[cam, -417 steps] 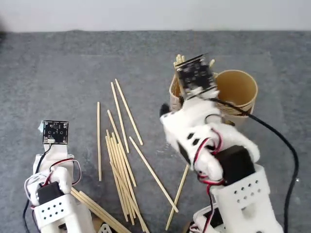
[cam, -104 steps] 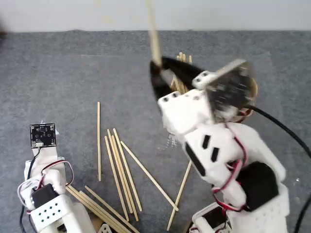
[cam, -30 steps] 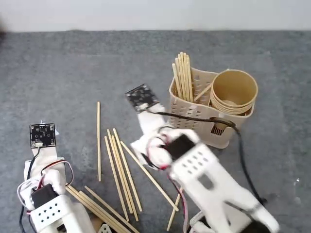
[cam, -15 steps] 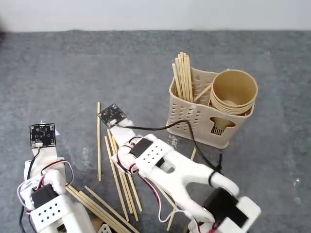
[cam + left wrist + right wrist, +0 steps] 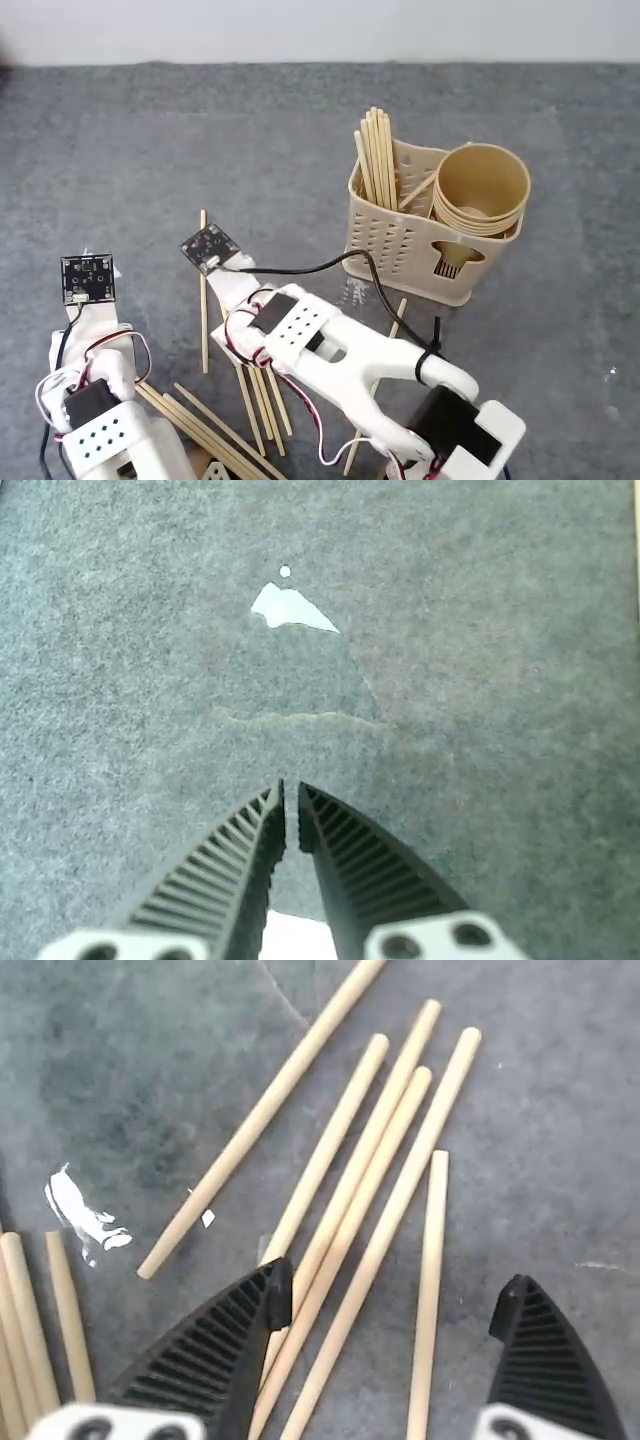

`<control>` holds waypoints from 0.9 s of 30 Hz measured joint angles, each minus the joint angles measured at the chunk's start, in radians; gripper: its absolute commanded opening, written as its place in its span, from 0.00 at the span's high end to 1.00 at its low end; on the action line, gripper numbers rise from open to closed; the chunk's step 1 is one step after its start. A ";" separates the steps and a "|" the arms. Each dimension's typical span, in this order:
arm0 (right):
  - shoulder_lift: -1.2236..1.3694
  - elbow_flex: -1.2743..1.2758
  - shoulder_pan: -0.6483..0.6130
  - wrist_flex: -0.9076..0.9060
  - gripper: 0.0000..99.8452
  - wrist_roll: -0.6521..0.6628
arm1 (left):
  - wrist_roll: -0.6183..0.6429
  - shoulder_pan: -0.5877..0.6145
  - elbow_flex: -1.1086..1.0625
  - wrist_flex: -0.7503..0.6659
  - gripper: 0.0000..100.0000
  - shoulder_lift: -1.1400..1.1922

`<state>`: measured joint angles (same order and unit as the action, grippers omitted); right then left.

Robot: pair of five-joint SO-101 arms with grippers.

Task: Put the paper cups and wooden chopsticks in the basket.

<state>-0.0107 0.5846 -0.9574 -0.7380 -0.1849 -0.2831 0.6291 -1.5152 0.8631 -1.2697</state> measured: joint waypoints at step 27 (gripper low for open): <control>0.161 -0.071 0.106 -0.068 0.99 0.028 | 0.000 0.000 0.000 0.000 0.97 0.000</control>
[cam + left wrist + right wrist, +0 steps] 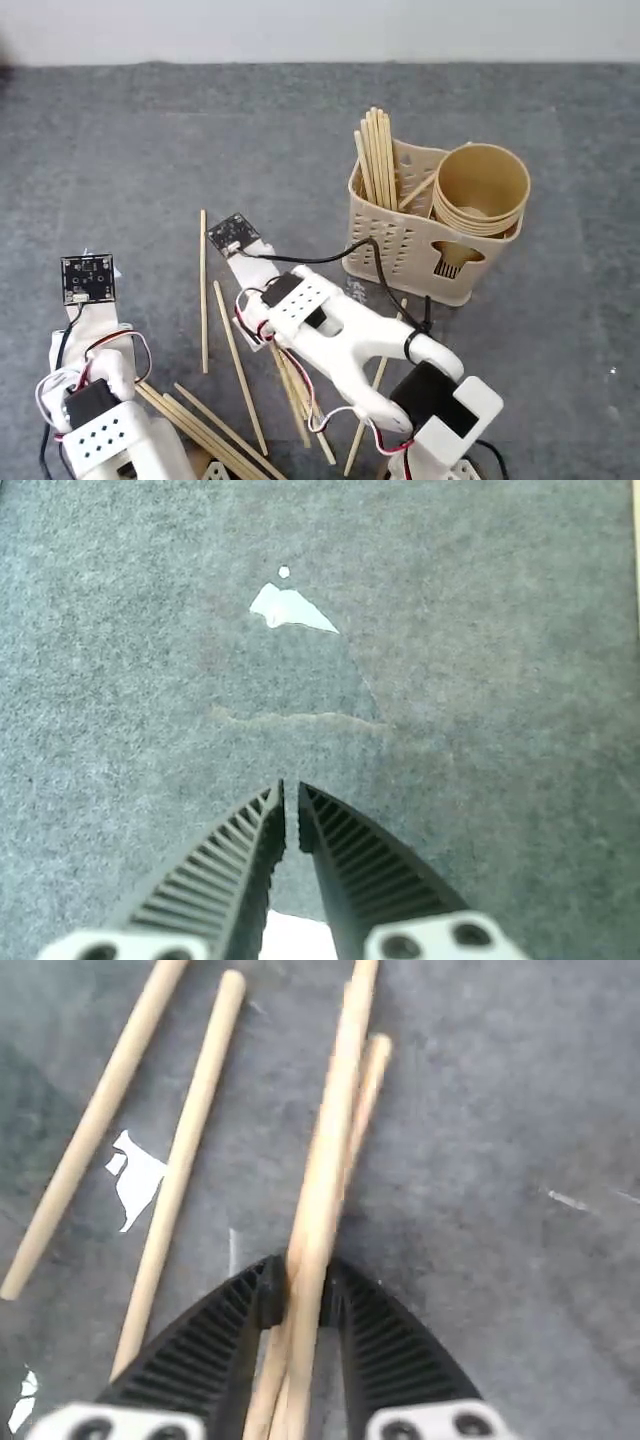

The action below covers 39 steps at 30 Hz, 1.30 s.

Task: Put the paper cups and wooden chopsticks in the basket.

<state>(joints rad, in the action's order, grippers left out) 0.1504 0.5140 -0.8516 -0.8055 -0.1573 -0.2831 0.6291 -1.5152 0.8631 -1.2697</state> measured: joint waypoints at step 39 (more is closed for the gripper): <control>-0.420 -0.591 0.035 -0.635 0.99 0.155 | 0.000 -0.002 0.000 0.000 0.97 0.000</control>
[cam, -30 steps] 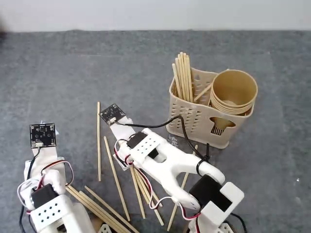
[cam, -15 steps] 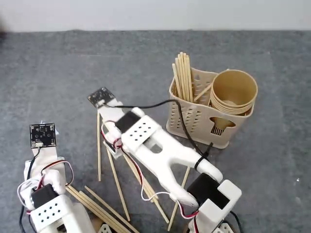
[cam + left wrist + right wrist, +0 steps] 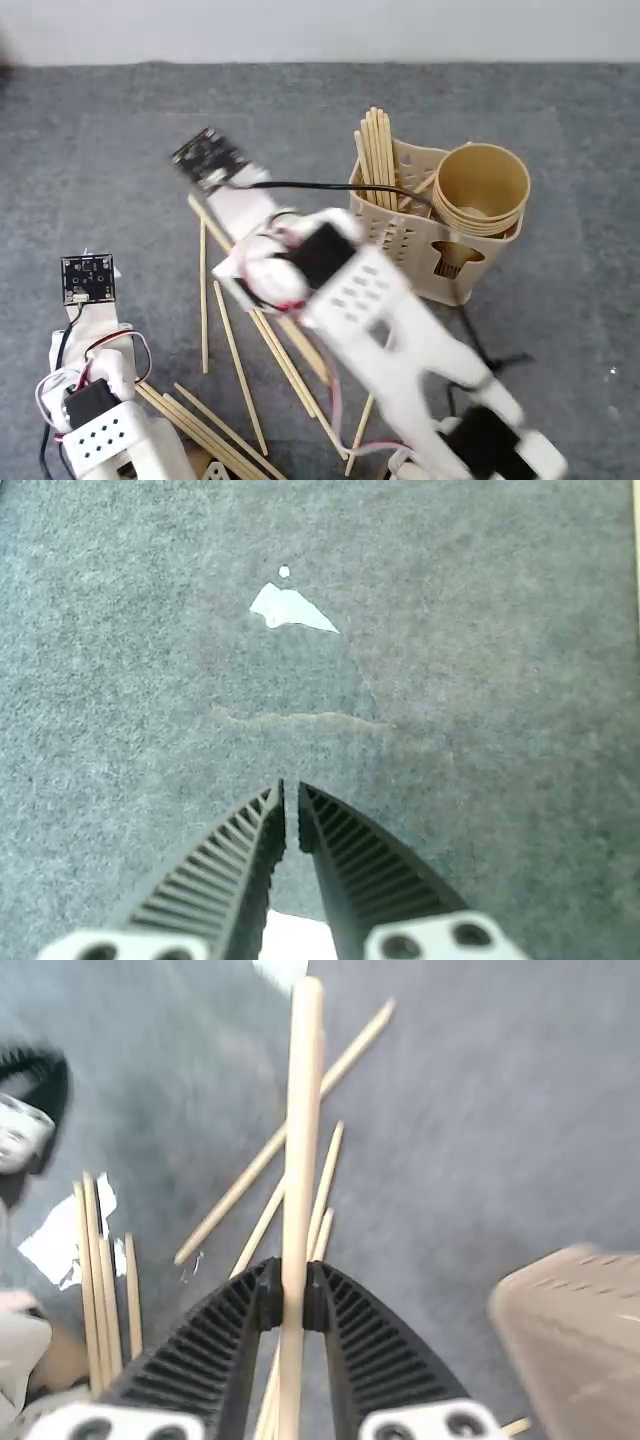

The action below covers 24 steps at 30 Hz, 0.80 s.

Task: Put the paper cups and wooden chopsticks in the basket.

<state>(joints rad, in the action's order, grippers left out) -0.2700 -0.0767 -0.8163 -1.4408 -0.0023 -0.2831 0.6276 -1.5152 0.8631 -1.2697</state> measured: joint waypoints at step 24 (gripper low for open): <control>-0.433 0.049 0.471 0.591 0.99 0.153 | 0.000 0.000 0.000 0.000 0.97 0.000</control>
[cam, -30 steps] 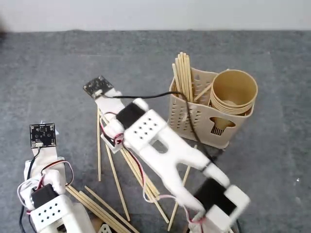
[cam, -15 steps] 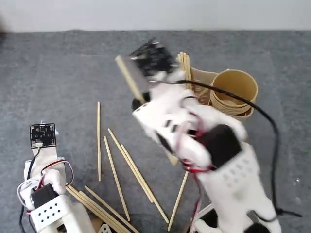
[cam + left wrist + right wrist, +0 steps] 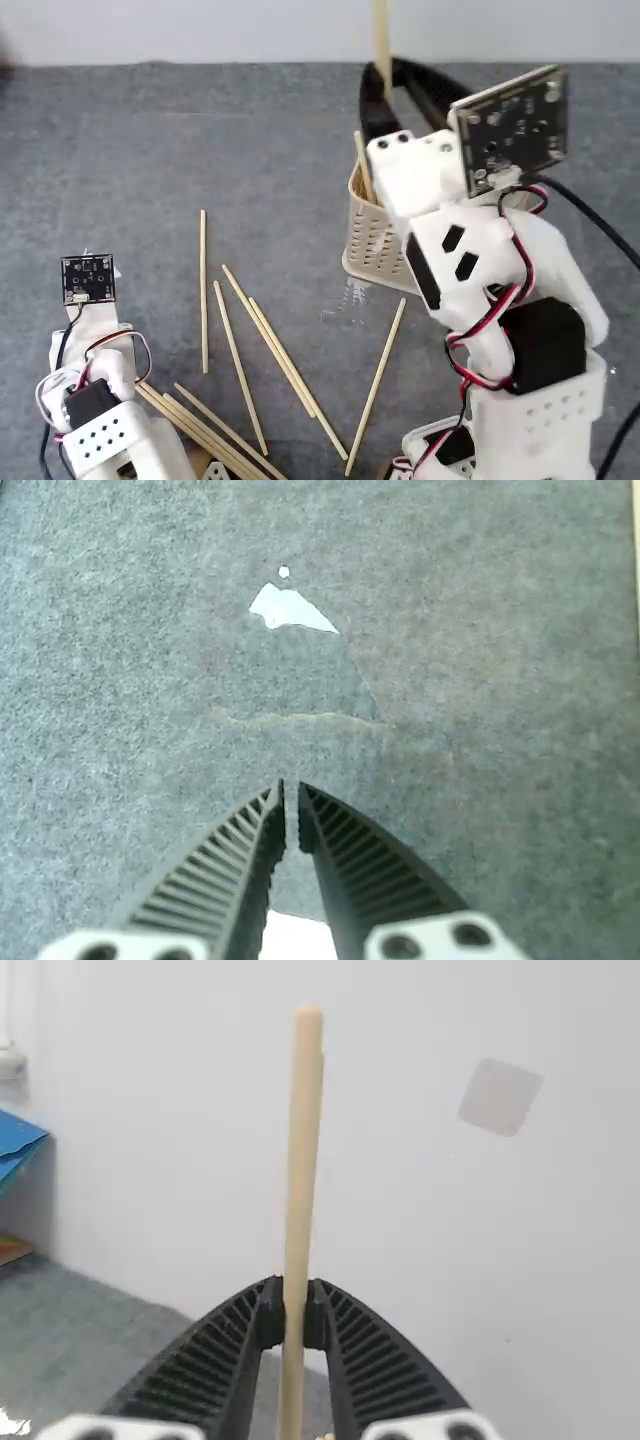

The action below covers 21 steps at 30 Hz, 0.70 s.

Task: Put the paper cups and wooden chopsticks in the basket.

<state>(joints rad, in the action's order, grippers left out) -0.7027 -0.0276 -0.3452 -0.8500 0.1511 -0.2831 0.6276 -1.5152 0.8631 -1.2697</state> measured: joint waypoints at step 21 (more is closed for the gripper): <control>-0.003 0.333 0.087 0.120 0.85 -0.035 | 0.000 0.002 0.000 0.000 0.97 0.000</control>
<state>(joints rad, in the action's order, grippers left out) -0.7058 0.3053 -0.2578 -0.7304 0.1158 -0.2831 0.6291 -1.5152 0.8631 -1.2697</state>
